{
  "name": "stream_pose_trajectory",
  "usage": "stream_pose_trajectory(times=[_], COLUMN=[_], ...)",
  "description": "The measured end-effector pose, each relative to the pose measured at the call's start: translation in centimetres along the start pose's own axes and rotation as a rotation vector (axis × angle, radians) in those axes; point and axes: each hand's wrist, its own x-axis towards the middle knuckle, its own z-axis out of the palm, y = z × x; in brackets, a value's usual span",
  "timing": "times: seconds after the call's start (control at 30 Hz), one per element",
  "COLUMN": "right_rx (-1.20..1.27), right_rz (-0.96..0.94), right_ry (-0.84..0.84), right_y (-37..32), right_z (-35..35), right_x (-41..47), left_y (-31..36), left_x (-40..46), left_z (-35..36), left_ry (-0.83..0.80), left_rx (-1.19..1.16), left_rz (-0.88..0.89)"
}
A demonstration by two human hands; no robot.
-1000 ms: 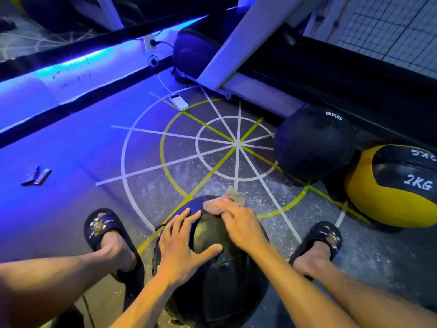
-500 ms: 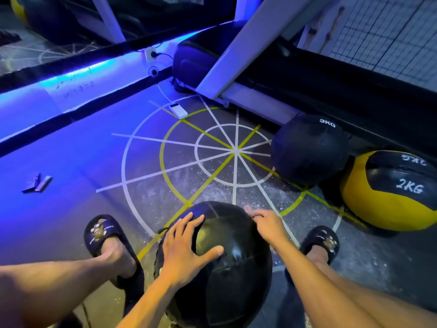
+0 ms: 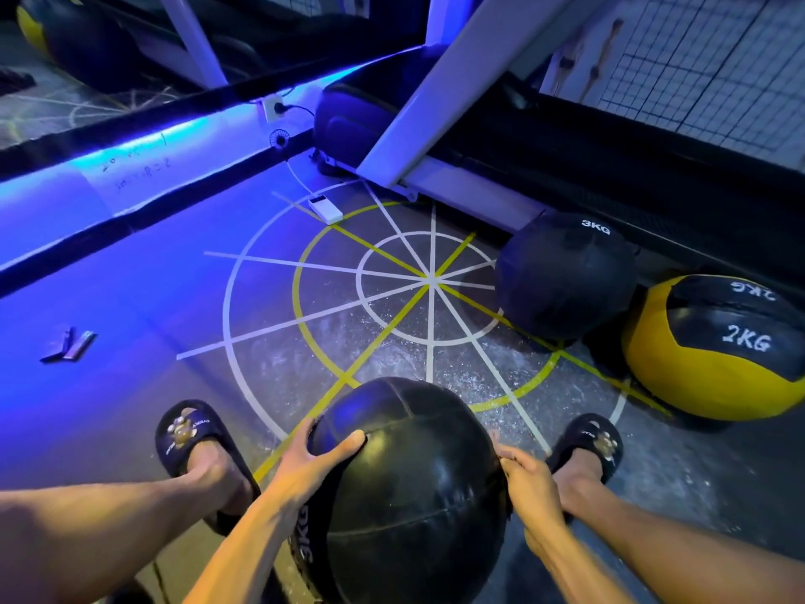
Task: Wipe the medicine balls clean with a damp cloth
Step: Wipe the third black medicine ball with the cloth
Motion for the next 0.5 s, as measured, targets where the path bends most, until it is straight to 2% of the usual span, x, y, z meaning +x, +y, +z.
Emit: stream_pose_trajectory(times=[0.13, 0.2, 0.27, 0.37, 0.43, 0.5], right_rx=[0.233, 0.258, 0.204, 0.113, -0.035, -0.194], right_rz=[-0.091, -0.191, -0.228, -0.281, -0.359, -0.457], right_ry=[-0.096, -0.15, -0.142, -0.145, -0.1, 0.012], right_y=[-2.2, -3.9, -4.4, -3.7, -3.4, -3.0], right_z=[1.0, 1.4, 1.4, 1.5, 2.0, 2.4], right_x=[-0.5, -1.2, -1.5, -2.4, -3.7, -5.5], left_y=[2.0, 3.3, 3.9, 3.6, 4.0, 4.6], left_x=[-1.3, -2.1, -2.9, -2.7, -2.8, -2.7], left_z=[0.6, 1.0, 1.4, 2.0, 2.5, 3.0], left_ry=[-0.042, -0.054, -0.026, 0.137, 0.206, 0.228], left_rx=[-0.011, 0.02, 0.103, 0.321, 0.42, 0.507], left_rz=[0.15, 0.223, 0.246, 0.239, 0.177, 0.211])
